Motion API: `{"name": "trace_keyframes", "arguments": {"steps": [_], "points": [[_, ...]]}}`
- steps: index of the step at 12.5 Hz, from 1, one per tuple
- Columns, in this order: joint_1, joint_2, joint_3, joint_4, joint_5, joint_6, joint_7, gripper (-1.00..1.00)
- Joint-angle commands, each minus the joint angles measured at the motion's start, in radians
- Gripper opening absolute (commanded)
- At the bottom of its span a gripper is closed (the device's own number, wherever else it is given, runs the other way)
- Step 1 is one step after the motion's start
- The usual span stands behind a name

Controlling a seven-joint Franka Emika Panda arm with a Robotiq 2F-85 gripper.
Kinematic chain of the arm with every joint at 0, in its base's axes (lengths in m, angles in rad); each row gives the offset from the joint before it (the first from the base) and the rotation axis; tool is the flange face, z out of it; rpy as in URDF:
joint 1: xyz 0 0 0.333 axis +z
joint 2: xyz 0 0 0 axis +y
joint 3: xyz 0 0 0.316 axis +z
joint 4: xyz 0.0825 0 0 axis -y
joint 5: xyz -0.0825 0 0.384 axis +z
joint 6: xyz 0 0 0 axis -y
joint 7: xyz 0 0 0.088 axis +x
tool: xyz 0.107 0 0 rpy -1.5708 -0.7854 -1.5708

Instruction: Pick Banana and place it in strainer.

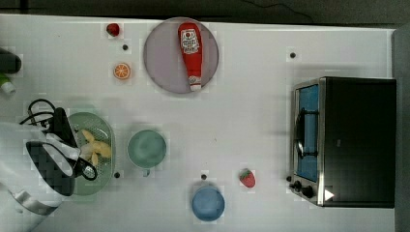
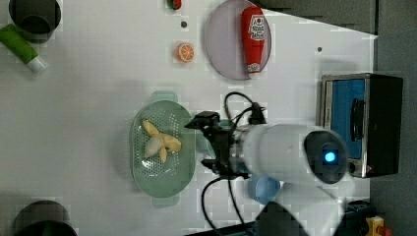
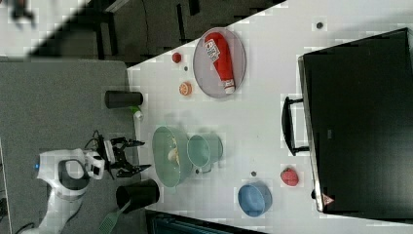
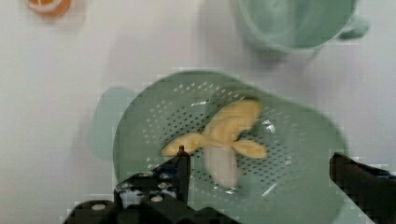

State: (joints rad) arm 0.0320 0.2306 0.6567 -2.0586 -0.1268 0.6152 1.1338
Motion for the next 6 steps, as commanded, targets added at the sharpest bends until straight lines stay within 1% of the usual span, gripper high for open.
{"name": "trace_keyframes", "arguments": {"steps": [1,3,6], "points": [[-0.092,-0.165,-0.063,0.097,0.05,-0.126,-0.307,1.0],[-0.136,-0.258,-0.134,0.14,0.132,-0.28,-0.548,1.0],[-0.17,-0.387,-0.307,0.176,0.137,-0.479,-0.868,1.0]]}}
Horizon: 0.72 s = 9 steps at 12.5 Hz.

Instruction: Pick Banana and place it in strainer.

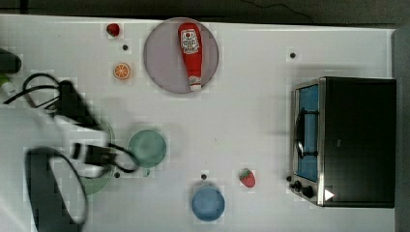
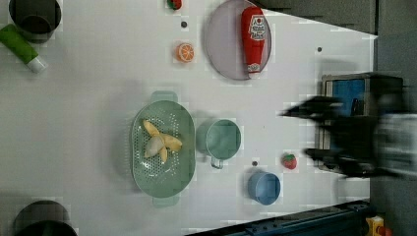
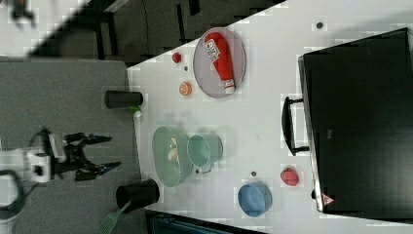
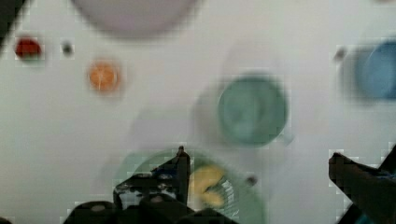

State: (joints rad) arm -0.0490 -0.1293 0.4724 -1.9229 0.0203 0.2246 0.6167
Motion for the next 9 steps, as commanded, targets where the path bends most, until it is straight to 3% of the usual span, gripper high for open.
{"name": "trace_keyframes", "arguments": {"steps": [1,5,9], "points": [[-0.091,-0.067,-0.188,0.039,-0.01,-0.124,-0.437,1.0],[-0.092,-0.148,-0.382,0.022,-0.012,-0.14,-0.595,1.0],[-0.092,-0.149,-0.39,0.019,-0.015,-0.14,-0.591,1.0]]}}
